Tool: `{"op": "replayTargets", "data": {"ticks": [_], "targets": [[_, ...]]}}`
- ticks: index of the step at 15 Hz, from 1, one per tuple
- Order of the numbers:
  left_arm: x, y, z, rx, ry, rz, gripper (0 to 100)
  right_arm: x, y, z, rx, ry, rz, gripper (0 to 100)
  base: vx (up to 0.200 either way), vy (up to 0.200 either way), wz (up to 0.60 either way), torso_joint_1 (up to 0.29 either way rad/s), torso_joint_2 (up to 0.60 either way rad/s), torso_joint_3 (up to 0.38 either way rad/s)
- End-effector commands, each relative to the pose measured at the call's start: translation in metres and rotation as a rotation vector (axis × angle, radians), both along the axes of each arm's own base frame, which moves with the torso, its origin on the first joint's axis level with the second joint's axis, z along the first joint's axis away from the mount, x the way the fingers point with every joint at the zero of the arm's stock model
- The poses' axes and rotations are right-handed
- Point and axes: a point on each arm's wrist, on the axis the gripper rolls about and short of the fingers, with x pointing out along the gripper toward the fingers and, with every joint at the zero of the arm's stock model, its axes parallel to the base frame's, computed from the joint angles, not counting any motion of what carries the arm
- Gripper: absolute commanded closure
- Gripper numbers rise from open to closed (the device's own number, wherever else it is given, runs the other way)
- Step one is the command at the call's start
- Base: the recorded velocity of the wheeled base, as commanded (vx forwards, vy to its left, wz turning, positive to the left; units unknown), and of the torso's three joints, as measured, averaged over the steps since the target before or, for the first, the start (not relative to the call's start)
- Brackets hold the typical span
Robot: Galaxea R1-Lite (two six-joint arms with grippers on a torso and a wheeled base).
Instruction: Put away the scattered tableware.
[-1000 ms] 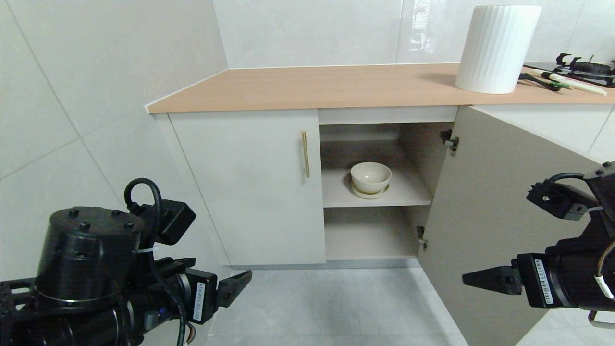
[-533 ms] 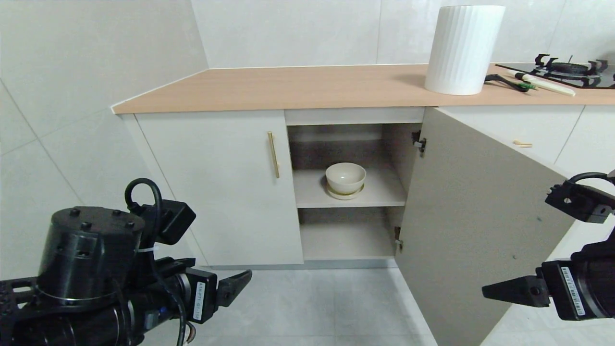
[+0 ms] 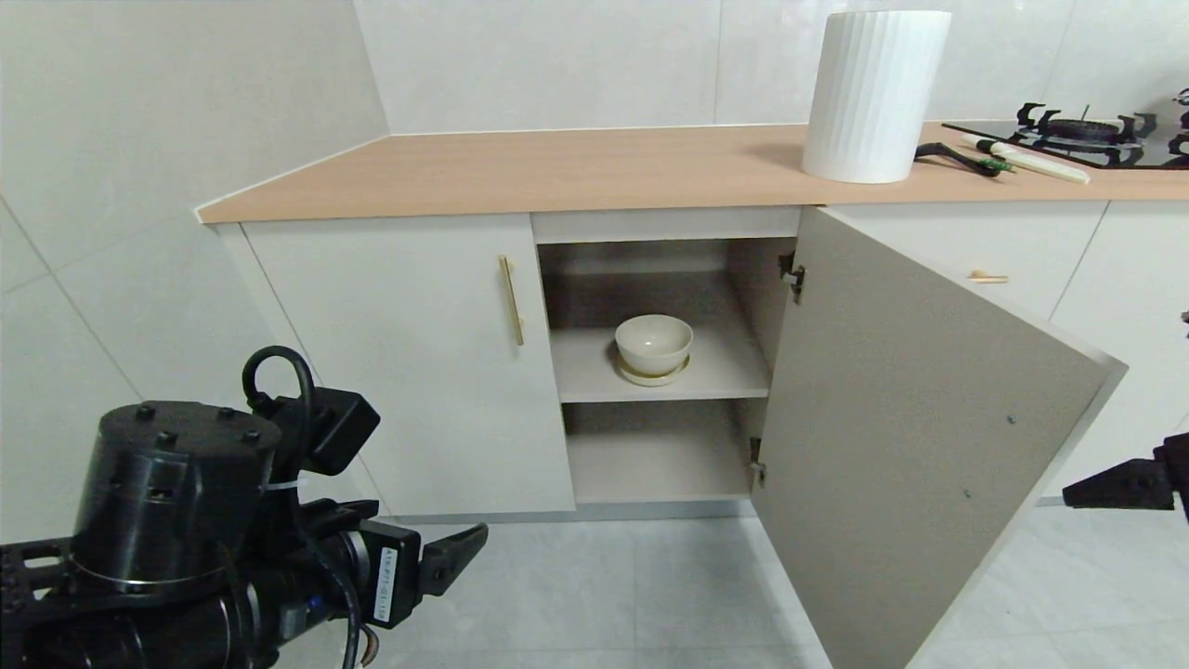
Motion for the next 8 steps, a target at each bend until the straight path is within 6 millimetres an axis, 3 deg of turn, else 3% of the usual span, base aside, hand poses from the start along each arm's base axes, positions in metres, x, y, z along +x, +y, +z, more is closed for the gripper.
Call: {"op": "replayTargets", "data": {"ticks": [1,5,8], "targets": [[0.000,0.000,0.000,-0.001,-0.001,0.001,0,0.011,-0.026,0.005,-0.032,-0.008,-0.110,0,0.000,0.000,0.00,0.000,0.00,0.000],[0.000,0.000,0.000,-0.001,-0.001,0.001,0,0.033,-0.052,-0.001,-0.042,-0.004,-0.206,0,0.000,0.000,0.00,0.000,0.00,0.000],[0.000,0.000,0.000,-0.001,-0.001,0.001,0,0.059,-0.059,-0.017,-0.035,0.011,-0.226,0,0.000,0.000,0.00,0.000,0.00,0.000]]}}
